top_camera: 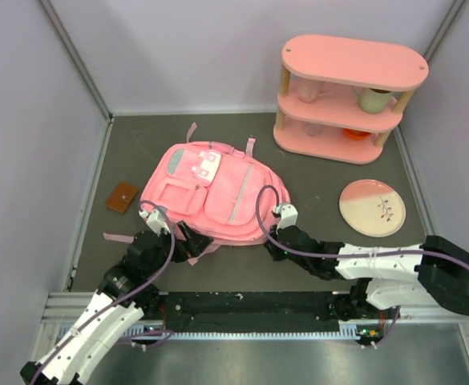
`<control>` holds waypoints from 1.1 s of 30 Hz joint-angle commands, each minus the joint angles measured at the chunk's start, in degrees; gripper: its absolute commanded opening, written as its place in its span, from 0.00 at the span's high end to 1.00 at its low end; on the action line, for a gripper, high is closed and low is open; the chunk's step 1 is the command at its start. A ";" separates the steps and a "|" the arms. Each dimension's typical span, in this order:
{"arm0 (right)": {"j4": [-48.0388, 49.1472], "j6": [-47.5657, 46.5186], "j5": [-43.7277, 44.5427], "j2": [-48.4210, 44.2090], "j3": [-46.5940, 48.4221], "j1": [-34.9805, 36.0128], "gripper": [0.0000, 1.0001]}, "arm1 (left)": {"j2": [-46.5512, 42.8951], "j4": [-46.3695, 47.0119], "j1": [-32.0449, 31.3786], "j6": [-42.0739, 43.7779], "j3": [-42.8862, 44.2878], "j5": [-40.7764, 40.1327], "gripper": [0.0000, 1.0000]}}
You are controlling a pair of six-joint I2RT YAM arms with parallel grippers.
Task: Pack the student bag
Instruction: Zip the student bag at the center of the board.
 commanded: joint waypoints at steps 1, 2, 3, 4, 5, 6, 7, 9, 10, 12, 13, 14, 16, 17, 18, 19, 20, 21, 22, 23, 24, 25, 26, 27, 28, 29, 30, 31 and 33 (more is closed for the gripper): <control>-3.41 -4.41 -3.65 -3.31 -0.83 -0.36 1.00 | 0.96 8.47 -0.14 -1.92 -1.45 -1.10 0.02; -4.11 -4.85 -4.18 -3.40 -0.66 -0.36 1.00 | 2.01 9.62 -0.14 -2.18 -1.80 -1.10 0.02; -5.42 -5.29 -4.53 -3.57 -0.22 -0.44 1.00 | 2.54 10.68 -0.14 -2.36 -2.24 -1.28 0.02; -5.87 -5.73 -5.14 -3.75 -0.04 -0.44 1.00 | 3.15 12.78 -0.14 -2.71 -2.41 -1.45 0.02; -5.78 -6.52 -6.19 -3.84 -0.04 -0.36 1.00 | 4.73 14.19 -0.14 -2.71 -2.68 -1.54 0.02; -5.78 -6.70 -7.33 -4.10 -0.04 -0.44 1.00 | 5.52 15.51 -0.14 -2.71 -3.20 -1.89 0.02; -6.04 -6.62 -7.61 -4.36 -0.13 -0.36 1.00 | 6.49 16.66 -0.14 -2.27 -3.47 -2.24 0.02; -5.96 -6.18 -9.18 -4.80 -0.30 -0.36 1.00 | 10.09 19.30 -0.14 -1.22 -3.12 -3.29 0.02; -6.05 -5.74 -9.19 -5.15 -0.48 -0.01 1.00 | 12.89 19.30 -0.14 0.00 -2.60 -3.74 0.02; -6.31 -4.77 -8.76 -6.12 -1.09 0.61 1.00 | 15.71 19.30 -0.14 1.24 -0.93 -4.70 0.02; -6.75 -4.25 -8.32 -6.56 -1.27 1.05 1.00 | 18.16 19.48 -0.14 2.64 -0.49 -4.53 0.02; -6.92 -3.46 -8.05 -7.35 -1.27 2.27 1.00 | 19.49 19.74 -0.14 3.35 0.47 -4.70 0.02; -7.01 -2.49 -6.56 -7.70 -1.53 3.85 1.00 | 23.00 21.32 -0.14 4.84 1.01 -4.71 0.02; -7.54 -1.27 -5.77 -7.79 -1.45 5.86 1.00 | 24.07 22.46 -0.14 5.46 1.36 -4.45 0.03; -7.71 -0.91 -4.11 -7.62 -1.27 6.84 1.00 | 25.12 24.29 -0.14 6.07 1.62 -4.01 0.04; -7.63 -0.38 -3.40 -7.62 -1.10 7.98 1.00 | 27.31 25.97 -0.14 7.30 1.89 -2.44 0.05; -7.54 0.76 -2.87 -7.53 -1.18 9.47 1.00 | 28.37 26.59 -0.14 8.09 2.93 -1.64 0.10; -7.54 1.38 -2.08 -6.92 -1.09 9.92 1.00 | 29.51 26.60 -0.14 8.62 3.55 -0.93 0.20; -7.28 1.64 -2.16 -6.65 -1.18 10.36 1.00 | 31.79 26.69 -0.14 9.76 4.26 -0.14 0.26; -7.36 2.43 -2.07 -6.39 -1.09 10.80 1.00 | 32.86 26.86 -0.05 10.55 5.57 0.47 0.31; -7.54 2.87 -1.20 -5.87 -0.92 12.11 1.00 | 33.91 27.38 -0.14 11.69 6.28 1.00 0.39; -7.54 3.22 -0.76 -5.51 -0.66 12.73 1.00 | 36.36 28.17 -0.14 13.97 7.15 1.27 0.42; -7.45 3.84 -0.14 -5.16 -0.39 13.52 1.00 | 37.60 28.18 -0.14 14.95 9.34 1.53 0.45; -6.67 4.19 0.12 -4.72 0.04 14.84 1.00 | 38.83 28.01 -0.05 16.78 10.67 1.45 0.47; -6.14 4.54 0.21 -3.41 0.31 15.63 1.00 | 41.37 27.48 -0.05 17.50 12.16 1.45 0.51; -5.70 5.59 0.65 -2.79 1.01 16.08 1.00 | 42.52 27.13 0.04 18.38 15.13 1.36 0.52; -5.26 6.21 1.26 -1.83 1.45 17.04 1.00 | 44.01 26.78 0.04 20.30 16.64 1.71 0.53; -5.34 7.09 1.88 -0.34 1.98 17.39 1.00 | 46.55 25.82 0.04 21.19 18.22 1.80 0.54; -5.17 9.90 3.64 1.60 3.38 17.84 1.00 | 48.85 25.72 0.56 22.68 22.27 1.97 0.54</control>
